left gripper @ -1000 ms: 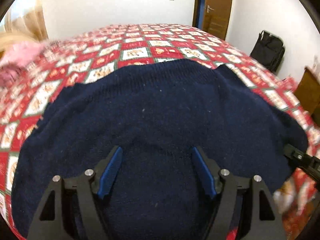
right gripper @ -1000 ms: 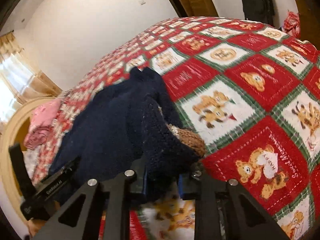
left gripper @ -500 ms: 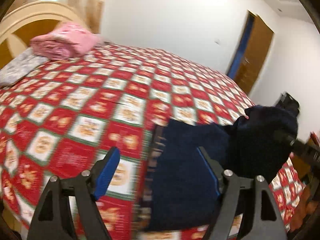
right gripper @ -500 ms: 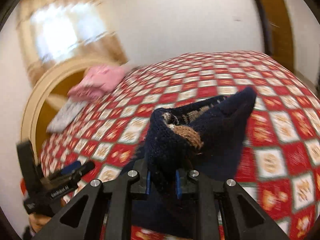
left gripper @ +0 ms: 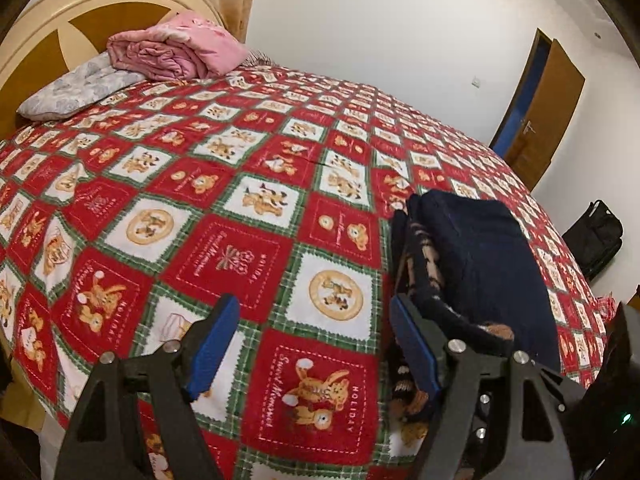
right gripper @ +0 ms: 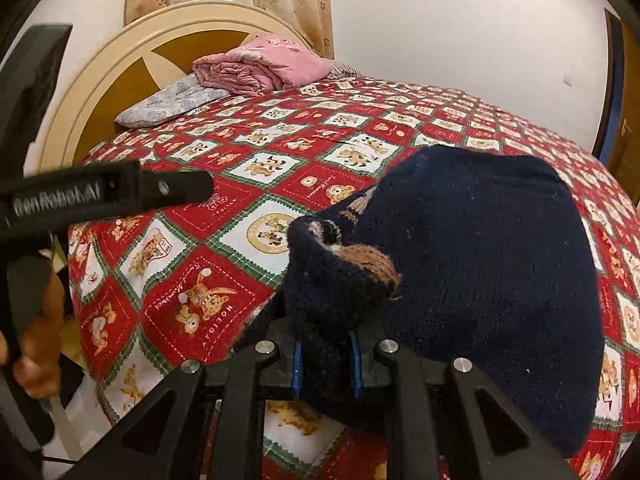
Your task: Fold small clothes
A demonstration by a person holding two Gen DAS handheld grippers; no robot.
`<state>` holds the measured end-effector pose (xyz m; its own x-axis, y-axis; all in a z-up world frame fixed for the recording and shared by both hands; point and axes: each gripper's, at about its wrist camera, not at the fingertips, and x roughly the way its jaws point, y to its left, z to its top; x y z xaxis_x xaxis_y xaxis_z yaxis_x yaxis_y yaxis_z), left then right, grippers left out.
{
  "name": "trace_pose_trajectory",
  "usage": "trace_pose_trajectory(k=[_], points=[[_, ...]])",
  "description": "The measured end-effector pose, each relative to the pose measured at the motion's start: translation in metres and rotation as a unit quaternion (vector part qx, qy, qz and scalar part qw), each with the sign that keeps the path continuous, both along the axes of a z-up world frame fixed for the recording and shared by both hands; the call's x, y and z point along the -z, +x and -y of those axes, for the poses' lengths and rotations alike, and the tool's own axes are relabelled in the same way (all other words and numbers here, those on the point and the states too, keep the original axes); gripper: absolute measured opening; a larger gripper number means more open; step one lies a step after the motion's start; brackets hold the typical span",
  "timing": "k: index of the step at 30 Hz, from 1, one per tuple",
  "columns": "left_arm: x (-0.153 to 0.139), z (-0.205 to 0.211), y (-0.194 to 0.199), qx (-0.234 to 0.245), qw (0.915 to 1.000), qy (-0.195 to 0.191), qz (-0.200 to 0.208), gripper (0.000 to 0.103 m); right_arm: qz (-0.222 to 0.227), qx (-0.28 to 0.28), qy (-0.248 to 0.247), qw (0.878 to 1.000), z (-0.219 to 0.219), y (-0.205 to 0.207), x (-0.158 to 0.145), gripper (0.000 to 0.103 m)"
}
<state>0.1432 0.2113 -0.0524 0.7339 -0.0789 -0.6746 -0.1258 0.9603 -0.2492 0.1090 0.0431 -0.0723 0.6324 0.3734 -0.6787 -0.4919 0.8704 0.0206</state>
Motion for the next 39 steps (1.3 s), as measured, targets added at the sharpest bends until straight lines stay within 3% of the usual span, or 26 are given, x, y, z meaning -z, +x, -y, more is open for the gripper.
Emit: trace_pose_trajectory(k=[11, 14, 18, 19, 24, 27, 30, 31, 35, 39], points=[[-0.018, 0.042, 0.021, 0.029, 0.9982, 0.052, 0.004, 0.08, 0.019, -0.02, -0.034, 0.999, -0.011, -0.014, 0.012, 0.024], [-0.018, 0.048, 0.022, 0.027, 0.9971, 0.071, -0.003, 0.08, -0.013, -0.019, 0.001, 1.0, -0.001, -0.01, 0.007, 0.028], [-0.018, 0.049, 0.023, 0.023, 0.9962, 0.083, -0.01, 0.08, -0.072, -0.039, 0.084, 0.993, 0.013, -0.011, -0.001, 0.054], [-0.018, 0.049, 0.024, 0.022, 0.9961, 0.084, -0.012, 0.08, -0.078, -0.044, 0.095, 0.991, 0.014, -0.014, -0.002, 0.055], [-0.019, 0.051, 0.023, 0.026, 0.9957, 0.089, -0.009, 0.08, -0.108, -0.062, 0.173, 0.977, 0.038, -0.021, -0.019, 0.054], [-0.02, 0.058, 0.024, 0.042, 0.9956, 0.084, -0.003, 0.08, -0.082, -0.029, 0.191, 0.978, 0.068, -0.02, -0.039, 0.049], [-0.022, 0.069, 0.027, 0.056, 0.9955, 0.076, 0.001, 0.08, -0.064, 0.039, 0.159, 0.984, 0.099, -0.003, -0.049, 0.029], [-0.022, 0.074, 0.027, 0.064, 0.9955, 0.07, 0.001, 0.08, -0.062, 0.056, 0.148, 0.985, 0.106, 0.003, -0.048, 0.027], [-0.022, 0.091, 0.028, 0.094, 0.9947, 0.041, 0.007, 0.08, -0.048, 0.105, 0.114, 0.987, 0.127, 0.015, -0.038, 0.027], [-0.006, 0.102, 0.037, 0.117, 0.9926, 0.009, -0.032, 0.08, -0.075, 0.076, 0.104, 0.989, 0.114, 0.012, -0.018, 0.027]])
